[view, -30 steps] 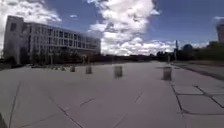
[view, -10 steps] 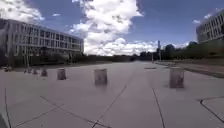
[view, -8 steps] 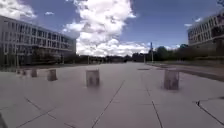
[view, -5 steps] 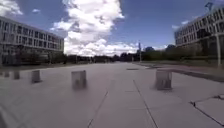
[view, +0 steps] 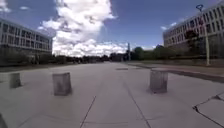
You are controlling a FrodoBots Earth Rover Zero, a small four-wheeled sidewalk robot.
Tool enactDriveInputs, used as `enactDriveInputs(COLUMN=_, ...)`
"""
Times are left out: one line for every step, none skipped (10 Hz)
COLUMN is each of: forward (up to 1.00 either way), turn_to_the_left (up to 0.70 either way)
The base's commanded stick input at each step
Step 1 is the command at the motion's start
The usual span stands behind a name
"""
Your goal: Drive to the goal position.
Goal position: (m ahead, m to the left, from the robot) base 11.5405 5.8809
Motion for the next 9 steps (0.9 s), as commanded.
enactDriveInputs(forward=0.70, turn_to_the_left=0.00)
enactDriveInputs(forward=0.70, turn_to_the_left=0.00)
enactDriveInputs(forward=0.70, turn_to_the_left=0.00)
enactDriveInputs(forward=0.70, turn_to_the_left=0.00)
enactDriveInputs(forward=0.70, turn_to_the_left=0.00)
enactDriveInputs(forward=0.70, turn_to_the_left=0.00)
enactDriveInputs(forward=0.70, turn_to_the_left=0.00)
enactDriveInputs(forward=0.70, turn_to_the_left=0.00)
enactDriveInputs(forward=0.70, turn_to_the_left=0.00)
